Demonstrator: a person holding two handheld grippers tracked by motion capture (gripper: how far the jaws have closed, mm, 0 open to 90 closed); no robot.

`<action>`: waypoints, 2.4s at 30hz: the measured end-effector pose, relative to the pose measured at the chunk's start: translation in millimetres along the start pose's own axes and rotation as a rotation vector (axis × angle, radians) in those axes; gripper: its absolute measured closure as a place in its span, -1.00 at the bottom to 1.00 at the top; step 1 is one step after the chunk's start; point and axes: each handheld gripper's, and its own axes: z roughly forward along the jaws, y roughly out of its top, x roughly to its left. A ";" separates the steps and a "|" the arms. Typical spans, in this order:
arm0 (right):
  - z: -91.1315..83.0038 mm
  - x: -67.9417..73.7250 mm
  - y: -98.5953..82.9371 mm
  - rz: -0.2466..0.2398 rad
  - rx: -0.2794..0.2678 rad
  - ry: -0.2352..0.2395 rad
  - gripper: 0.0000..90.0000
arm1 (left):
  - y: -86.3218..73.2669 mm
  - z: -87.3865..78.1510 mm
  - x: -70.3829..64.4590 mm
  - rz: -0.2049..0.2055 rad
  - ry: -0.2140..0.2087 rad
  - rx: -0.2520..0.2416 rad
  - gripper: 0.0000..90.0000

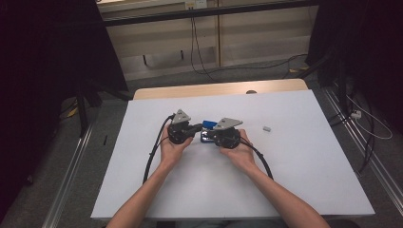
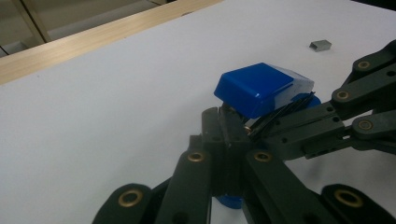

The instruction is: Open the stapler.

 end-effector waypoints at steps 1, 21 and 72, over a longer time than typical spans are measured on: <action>-0.6 0.3 0.1 0.004 -0.003 0.004 1.00 | 0.4 -0.2 -0.1 -0.001 0.000 0.000 1.00; 5.5 7.0 3.7 -0.008 -0.059 -0.064 1.00 | 7.9 -2.5 -3.8 0.001 -0.005 -0.035 1.00; 4.6 6.1 4.8 0.017 -0.090 -0.137 1.00 | -4.6 13.6 -2.0 0.019 -0.019 0.047 1.00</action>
